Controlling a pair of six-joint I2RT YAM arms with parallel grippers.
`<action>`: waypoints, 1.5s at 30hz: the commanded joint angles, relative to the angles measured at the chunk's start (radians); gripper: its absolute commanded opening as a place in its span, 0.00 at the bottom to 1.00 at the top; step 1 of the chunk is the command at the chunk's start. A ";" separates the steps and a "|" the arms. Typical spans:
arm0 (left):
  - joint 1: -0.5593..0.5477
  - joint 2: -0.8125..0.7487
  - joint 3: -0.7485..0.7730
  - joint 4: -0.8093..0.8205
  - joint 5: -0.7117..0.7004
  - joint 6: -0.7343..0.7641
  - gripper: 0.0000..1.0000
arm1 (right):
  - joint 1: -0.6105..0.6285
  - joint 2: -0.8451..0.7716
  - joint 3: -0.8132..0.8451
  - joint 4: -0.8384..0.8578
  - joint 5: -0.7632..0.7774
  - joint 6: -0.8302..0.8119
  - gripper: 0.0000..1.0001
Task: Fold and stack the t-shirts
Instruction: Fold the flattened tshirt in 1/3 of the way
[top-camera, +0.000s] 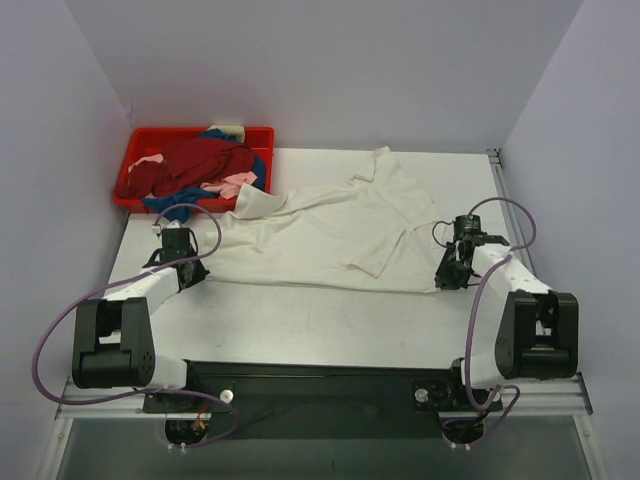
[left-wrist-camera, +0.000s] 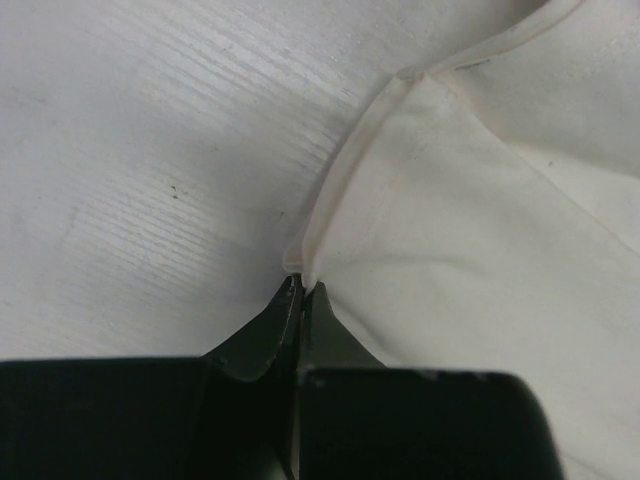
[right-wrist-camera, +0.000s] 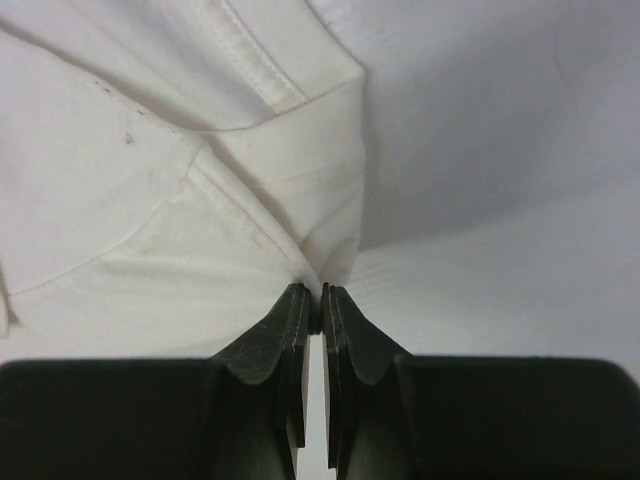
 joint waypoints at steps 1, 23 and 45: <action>0.000 -0.021 0.007 -0.032 -0.009 -0.004 0.00 | -0.006 -0.097 -0.019 -0.105 0.056 0.022 0.00; -0.006 -0.540 -0.211 -0.070 -0.194 -0.123 0.33 | 0.028 -0.364 -0.132 -0.213 0.168 0.123 0.16; -0.200 -0.401 -0.161 0.146 -0.038 -0.005 0.91 | 0.444 -0.077 -0.051 0.186 -0.096 0.105 0.46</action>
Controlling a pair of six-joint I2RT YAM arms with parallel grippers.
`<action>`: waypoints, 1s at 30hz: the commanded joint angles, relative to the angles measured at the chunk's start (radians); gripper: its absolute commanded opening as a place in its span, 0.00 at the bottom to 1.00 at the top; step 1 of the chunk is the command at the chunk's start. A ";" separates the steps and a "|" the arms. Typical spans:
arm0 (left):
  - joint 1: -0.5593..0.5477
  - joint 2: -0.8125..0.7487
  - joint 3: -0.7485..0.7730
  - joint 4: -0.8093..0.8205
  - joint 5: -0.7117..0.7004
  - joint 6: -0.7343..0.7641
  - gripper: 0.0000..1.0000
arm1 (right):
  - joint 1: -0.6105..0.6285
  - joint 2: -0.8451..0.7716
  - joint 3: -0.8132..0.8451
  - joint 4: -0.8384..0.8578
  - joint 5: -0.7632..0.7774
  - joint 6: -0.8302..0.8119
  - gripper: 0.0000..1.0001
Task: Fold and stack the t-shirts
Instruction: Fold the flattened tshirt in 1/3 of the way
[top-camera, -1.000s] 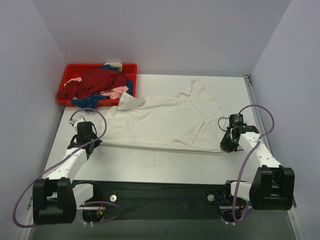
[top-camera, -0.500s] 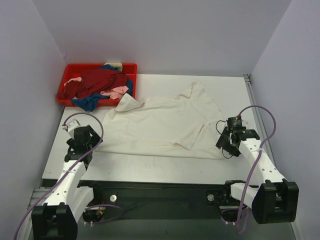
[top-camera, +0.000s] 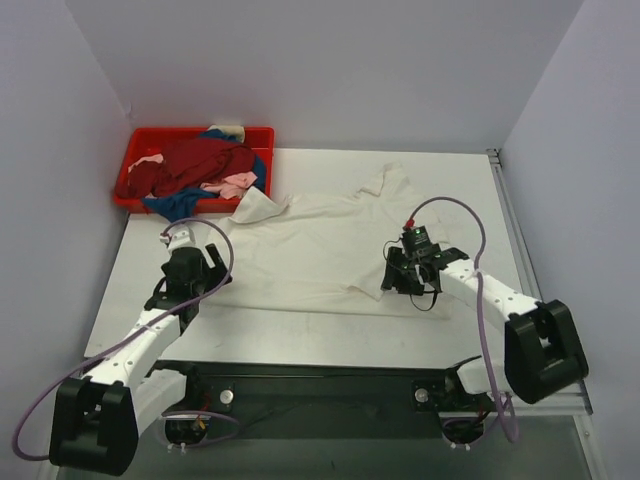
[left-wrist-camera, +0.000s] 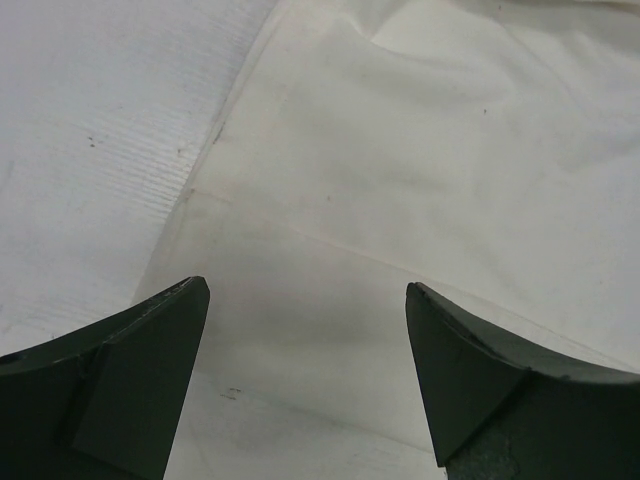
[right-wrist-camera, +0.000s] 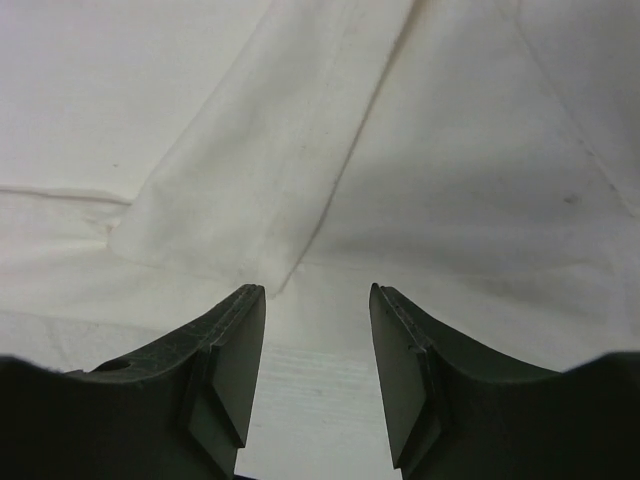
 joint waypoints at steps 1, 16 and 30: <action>0.010 0.073 0.044 0.104 0.070 0.050 0.91 | 0.033 0.113 0.050 0.063 -0.056 -0.008 0.44; 0.110 0.110 0.021 0.144 0.191 0.052 0.93 | 0.089 0.245 0.079 0.076 -0.007 0.003 0.34; 0.113 0.121 0.017 0.145 0.196 0.050 0.93 | 0.093 0.254 0.121 0.032 0.070 -0.016 0.34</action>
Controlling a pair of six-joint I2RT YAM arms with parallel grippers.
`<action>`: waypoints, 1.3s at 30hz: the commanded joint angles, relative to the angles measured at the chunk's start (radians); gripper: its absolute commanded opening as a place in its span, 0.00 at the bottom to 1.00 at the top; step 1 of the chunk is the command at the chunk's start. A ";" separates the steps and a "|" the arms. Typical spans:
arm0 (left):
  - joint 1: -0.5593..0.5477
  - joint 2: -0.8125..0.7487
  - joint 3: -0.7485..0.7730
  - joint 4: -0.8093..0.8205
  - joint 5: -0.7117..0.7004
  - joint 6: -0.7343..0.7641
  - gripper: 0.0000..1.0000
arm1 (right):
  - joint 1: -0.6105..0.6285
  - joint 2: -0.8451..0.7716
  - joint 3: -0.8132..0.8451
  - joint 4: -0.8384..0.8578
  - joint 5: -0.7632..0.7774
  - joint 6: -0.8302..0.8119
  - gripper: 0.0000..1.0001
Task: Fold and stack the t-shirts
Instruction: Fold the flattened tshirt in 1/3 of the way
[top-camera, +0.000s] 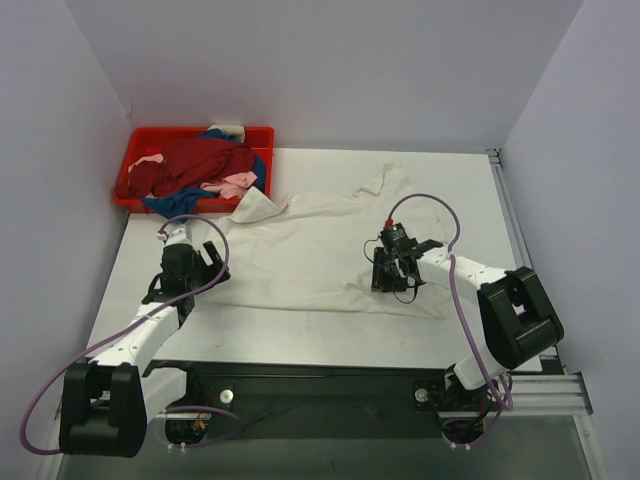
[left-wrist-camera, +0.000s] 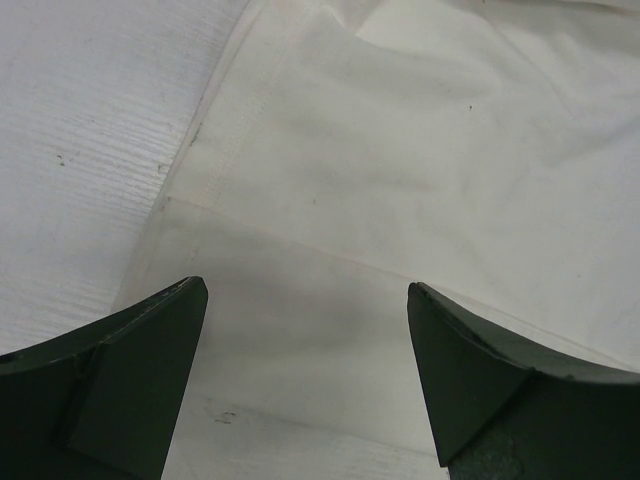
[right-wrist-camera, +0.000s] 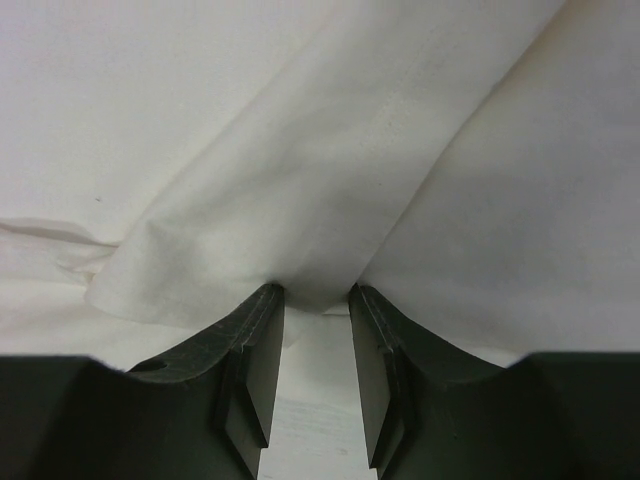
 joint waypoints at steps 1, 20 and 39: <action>0.007 0.003 0.012 0.053 0.019 0.012 0.93 | 0.006 0.006 0.039 -0.037 0.048 -0.012 0.34; 0.007 -0.001 0.008 0.050 0.021 0.012 0.93 | 0.007 0.015 0.120 -0.041 0.009 -0.018 0.02; 0.007 0.022 0.014 0.052 0.028 0.012 0.93 | 0.007 0.294 0.456 -0.074 -0.014 -0.026 0.04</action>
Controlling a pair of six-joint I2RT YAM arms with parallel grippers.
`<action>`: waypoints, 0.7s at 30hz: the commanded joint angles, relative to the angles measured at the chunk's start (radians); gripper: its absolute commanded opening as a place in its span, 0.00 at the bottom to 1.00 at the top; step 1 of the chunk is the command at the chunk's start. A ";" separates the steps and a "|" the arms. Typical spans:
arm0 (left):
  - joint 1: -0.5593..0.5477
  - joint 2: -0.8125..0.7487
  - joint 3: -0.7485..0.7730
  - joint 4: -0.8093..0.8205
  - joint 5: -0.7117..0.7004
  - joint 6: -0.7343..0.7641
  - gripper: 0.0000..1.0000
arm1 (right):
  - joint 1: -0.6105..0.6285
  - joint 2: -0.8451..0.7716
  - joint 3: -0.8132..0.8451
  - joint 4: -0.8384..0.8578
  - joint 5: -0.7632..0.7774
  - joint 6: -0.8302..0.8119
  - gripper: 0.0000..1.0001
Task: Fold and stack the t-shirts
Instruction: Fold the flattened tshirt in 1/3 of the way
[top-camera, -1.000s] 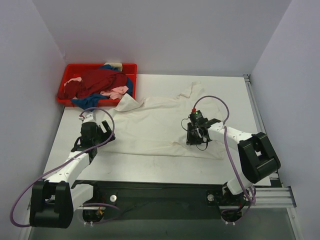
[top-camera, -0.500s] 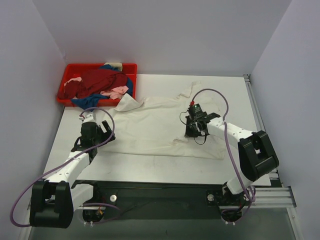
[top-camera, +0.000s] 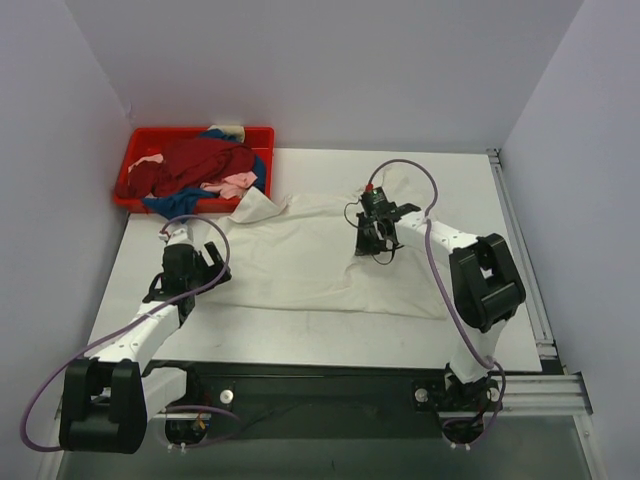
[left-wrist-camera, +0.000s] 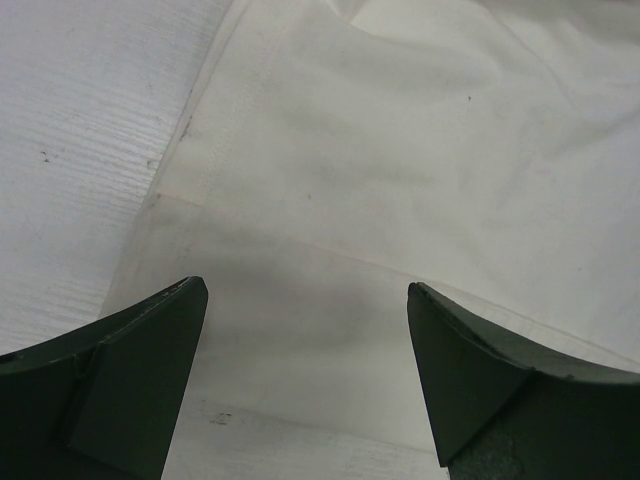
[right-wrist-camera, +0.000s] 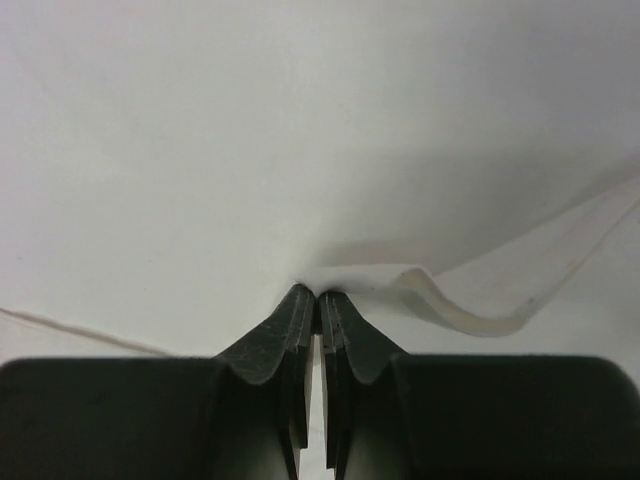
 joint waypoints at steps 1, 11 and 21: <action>0.007 0.004 0.014 0.043 0.009 0.012 0.93 | 0.007 0.030 0.073 -0.038 -0.004 -0.011 0.08; 0.007 0.000 0.013 0.035 0.005 0.012 0.93 | 0.007 0.023 0.142 -0.039 -0.061 0.001 0.59; -0.031 -0.057 0.000 0.091 0.024 0.009 0.93 | -0.001 -0.159 -0.066 -0.007 -0.026 -0.011 0.65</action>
